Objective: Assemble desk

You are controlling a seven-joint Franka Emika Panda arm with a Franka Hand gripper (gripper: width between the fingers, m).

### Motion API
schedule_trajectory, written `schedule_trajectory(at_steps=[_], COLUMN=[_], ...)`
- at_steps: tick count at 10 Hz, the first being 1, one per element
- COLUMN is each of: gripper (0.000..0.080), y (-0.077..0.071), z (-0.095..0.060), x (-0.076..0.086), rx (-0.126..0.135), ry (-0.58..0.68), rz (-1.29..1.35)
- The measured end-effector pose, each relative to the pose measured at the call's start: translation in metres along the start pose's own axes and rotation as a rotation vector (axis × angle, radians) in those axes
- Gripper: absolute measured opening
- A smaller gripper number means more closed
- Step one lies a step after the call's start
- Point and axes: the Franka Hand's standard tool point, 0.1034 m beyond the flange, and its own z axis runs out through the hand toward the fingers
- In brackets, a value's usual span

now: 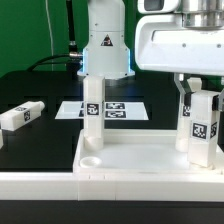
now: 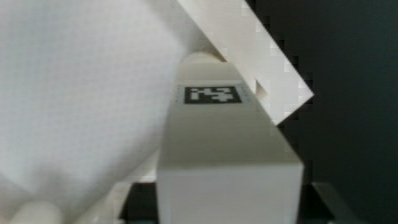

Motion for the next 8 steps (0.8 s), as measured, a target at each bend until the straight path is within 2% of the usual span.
schedule_trajectory(at_steps=[6,8], gripper=[0.0290,0.0290], y=[0.0018,0.0040], z=[0.0005,0.0007], x=[0.0012,0.0010], rx=[-0.003,0.009], ry=[0.000,-0.008], rz=[0.371,0.564])
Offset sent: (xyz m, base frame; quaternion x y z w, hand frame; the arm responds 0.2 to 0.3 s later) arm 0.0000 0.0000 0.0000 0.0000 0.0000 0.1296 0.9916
